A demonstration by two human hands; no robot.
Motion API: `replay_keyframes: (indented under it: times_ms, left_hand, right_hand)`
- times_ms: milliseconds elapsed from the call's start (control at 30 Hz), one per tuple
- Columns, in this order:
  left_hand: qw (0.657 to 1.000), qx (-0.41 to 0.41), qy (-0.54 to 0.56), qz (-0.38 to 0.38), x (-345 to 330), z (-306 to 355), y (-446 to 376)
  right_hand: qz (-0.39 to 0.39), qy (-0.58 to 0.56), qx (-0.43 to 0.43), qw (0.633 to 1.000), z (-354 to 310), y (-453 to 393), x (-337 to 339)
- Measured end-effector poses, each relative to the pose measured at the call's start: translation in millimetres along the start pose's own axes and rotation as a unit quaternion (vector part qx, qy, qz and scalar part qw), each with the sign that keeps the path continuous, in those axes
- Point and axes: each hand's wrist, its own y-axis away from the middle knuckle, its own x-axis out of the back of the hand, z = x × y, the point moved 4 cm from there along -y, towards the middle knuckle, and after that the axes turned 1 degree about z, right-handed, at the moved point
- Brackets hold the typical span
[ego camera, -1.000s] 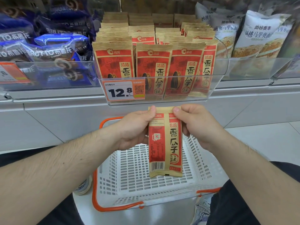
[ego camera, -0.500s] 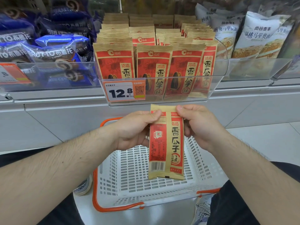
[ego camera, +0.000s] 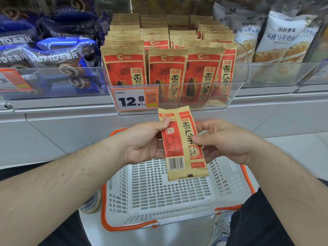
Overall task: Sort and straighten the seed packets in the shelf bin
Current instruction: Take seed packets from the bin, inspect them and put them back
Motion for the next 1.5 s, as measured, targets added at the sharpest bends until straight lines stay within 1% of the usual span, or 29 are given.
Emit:
replay_keyframes:
  times_ms: [100, 167, 333, 600, 667, 733, 767, 833, 900, 933, 1100, 1167, 1233, 1300, 1333, 1400, 1500]
  left_hand:
    - [0.999, 0.003, -0.03, -0.035, -2.0, -1.2, 2.6]
    - [0.998, 0.008, -0.031, -0.051, -2.5, -3.3, 3.2]
    - [0.999, 0.001, 0.007, -0.036, -1.0, -4.5, -0.5]
    - [0.999, 0.004, 0.012, -0.038, -1.5, -5.9, -2.4]
    - [1.0, -0.001, -0.011, -0.024, -1.0, -6.6, -3.0]
    - [0.998, -0.019, -0.056, 0.011, 0.6, -8.0, -4.3]
    - [0.996, -0.027, -0.076, 0.031, 1.4, -8.5, -4.9]
    - [0.993, -0.038, -0.099, 0.054, 0.9, -9.3, -5.3]
    - [0.993, -0.039, -0.102, 0.049, -1.8, -9.9, -4.2]
    - [0.993, -0.04, -0.104, 0.046, -2.3, -9.9, -3.3]
    - [0.991, -0.048, -0.11, 0.051, 1.7, -8.4, -3.3]
    - [0.991, -0.052, -0.114, 0.04, 2.3, -7.9, -3.9]
    - [0.989, -0.056, -0.136, 0.019, 0.6, -8.4, -4.4]
    - [0.986, -0.053, -0.159, -0.007, -2.4, -10.5, -3.3]
    - [0.985, -0.048, -0.164, -0.018, -3.4, -11.8, -2.7]
    - [0.984, -0.047, -0.168, -0.033, -5.2, -14.0, -2.5]
    - [0.982, -0.087, -0.167, -0.01, -4.6, -11.7, -3.9]
  right_hand:
    - [0.008, -0.007, -0.005, 1.0, 1.6, -0.7, 4.3]
    - [0.0, -0.006, -0.01, 1.0, 1.9, 1.0, 5.8]
    - [-0.082, -0.007, -0.011, 0.997, 0.1, 9.2, -0.3]
    - [-0.091, -0.027, -0.001, 0.996, 0.3, 9.0, -0.5]
    - [-0.08, -0.022, -0.005, 0.997, 0.6, 7.9, -2.7]
    - [-0.055, -0.007, -0.007, 0.998, 0.7, 5.7, -8.5]
    - [-0.038, 0.014, -0.006, 0.999, 1.1, 4.3, -12.8]
    - [-0.002, 0.091, 0.006, 0.996, 2.4, 1.0, -24.0]
    - [0.02, 0.157, 0.026, 0.987, 2.1, -0.9, -36.3]
    - [0.022, 0.172, 0.038, 0.984, 1.4, -1.5, -41.5]
    - [0.026, 0.206, 0.093, 0.974, -3.9, -1.7, -41.9]
    - [0.06, 0.186, 0.138, 0.971, -8.4, -3.1, -35.0]
    - [0.11, 0.129, 0.176, 0.97, -11.3, -5.3, -27.5]
    - [0.156, 0.088, 0.183, 0.967, -12.1, -7.2, -23.0]
    - [0.168, 0.088, 0.184, 0.964, -12.6, -8.2, -22.6]
    - [0.17, 0.097, 0.184, 0.963, -13.0, -8.7, -25.1]
    - [0.15, 0.074, 0.173, 0.971, -12.4, -9.0, -30.6]
